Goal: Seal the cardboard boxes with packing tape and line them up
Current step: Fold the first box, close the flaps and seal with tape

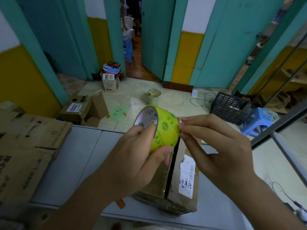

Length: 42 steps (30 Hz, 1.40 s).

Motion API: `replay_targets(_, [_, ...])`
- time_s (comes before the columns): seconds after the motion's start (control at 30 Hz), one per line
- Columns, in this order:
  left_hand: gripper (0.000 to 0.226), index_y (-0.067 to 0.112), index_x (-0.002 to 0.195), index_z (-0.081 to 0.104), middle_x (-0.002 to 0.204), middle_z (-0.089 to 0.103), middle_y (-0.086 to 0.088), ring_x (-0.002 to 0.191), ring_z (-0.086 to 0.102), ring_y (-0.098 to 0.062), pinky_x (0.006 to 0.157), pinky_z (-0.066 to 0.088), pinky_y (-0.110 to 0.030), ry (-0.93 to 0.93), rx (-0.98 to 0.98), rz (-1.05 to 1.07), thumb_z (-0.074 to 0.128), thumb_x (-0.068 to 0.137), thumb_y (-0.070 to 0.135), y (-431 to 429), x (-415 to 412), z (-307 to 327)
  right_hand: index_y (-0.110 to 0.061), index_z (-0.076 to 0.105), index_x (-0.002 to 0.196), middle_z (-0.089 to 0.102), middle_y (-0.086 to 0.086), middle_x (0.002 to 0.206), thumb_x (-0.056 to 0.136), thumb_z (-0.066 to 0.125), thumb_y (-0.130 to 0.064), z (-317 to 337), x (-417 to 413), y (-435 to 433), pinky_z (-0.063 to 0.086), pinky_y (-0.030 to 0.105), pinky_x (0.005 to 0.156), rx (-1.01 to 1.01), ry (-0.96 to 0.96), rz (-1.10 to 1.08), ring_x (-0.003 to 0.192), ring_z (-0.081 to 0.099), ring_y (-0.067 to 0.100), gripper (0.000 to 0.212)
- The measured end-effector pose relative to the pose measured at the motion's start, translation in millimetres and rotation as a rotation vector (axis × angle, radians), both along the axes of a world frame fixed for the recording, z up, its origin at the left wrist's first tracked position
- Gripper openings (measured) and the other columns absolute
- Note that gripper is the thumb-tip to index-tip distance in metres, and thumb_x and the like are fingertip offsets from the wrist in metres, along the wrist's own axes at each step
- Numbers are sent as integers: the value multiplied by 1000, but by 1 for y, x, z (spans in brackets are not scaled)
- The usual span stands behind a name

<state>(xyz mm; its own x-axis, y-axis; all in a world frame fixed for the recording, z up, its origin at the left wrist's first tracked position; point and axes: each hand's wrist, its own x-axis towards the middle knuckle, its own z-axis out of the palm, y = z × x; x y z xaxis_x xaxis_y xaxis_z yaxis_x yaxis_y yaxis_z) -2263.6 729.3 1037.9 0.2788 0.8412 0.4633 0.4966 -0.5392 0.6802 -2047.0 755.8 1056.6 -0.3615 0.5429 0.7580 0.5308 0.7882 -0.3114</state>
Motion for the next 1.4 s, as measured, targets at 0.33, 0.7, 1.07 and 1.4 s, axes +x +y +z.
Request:
replay_targets(0.33, [43, 16, 82, 67, 75, 67, 6, 81, 58, -20, 75, 48, -44, 169, 59, 28, 44, 105, 44, 3, -2, 2, -9, 79, 99, 72, -1, 100, 93, 79, -11, 12, 1, 4, 56, 29, 84, -223, -31, 33, 97, 71, 12, 6])
replay_targets(0.7, [50, 13, 85, 68, 76, 71, 9, 78, 59, -26, 76, 50, -47, 222, 80, -5, 42, 105, 50, 6, -5, 1, -32, 58, 90, 59, -15, 88, 99, 63, -20, 19, -8, 8, 42, 11, 72, -500, -97, 8, 85, 58, 10, 16])
replay_targets(1.07, [25, 27, 82, 51, 64, 47, 21, 63, 47, -11, 63, 36, -27, 181, 130, 48, 50, 104, 40, 9, -2, -1, -33, 51, 91, 51, -15, 74, 106, 45, -39, 8, -6, 8, 34, 20, 61, -691, -122, 89, 68, 48, 14, 16])
replay_targets(1.4, [30, 27, 82, 56, 63, 53, 10, 63, 48, -12, 60, 39, -31, 178, 102, 87, 48, 105, 44, 12, -5, -5, -18, 65, 100, 70, -3, 89, 90, 71, -35, 2, -9, 5, 48, 21, 68, -760, 317, 146, 78, 65, 14, 21])
